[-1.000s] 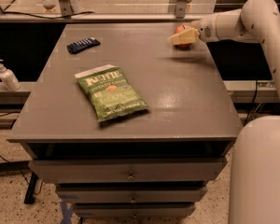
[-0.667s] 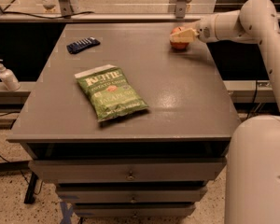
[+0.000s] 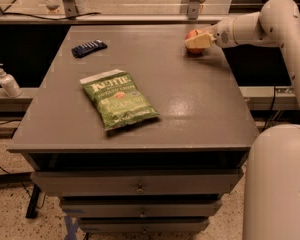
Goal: Move apple near green jalapeno chip bag
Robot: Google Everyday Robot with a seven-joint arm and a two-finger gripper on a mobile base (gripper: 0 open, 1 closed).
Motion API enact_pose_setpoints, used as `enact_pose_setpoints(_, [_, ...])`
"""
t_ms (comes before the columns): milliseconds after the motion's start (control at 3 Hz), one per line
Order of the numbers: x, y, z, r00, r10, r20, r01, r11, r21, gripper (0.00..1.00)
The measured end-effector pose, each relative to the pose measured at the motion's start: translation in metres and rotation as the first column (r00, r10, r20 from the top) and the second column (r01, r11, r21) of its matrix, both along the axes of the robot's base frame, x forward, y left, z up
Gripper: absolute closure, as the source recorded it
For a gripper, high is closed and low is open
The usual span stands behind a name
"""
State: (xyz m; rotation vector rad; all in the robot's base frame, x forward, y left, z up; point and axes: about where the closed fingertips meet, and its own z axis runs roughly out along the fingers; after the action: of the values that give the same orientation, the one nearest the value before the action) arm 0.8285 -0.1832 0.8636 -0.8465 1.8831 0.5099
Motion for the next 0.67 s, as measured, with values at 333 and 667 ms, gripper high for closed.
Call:
enact_pose_setpoints(333, [-0.022,0.002,0.038,0.9997,0.023,0.006,-0.023,1.0,0.005,1.0])
enact_pose_setpoints(667, [-0.058,0.02,0.077,0.9951,0.099,-0.005,-0.099,0.995,0.035,1.0])
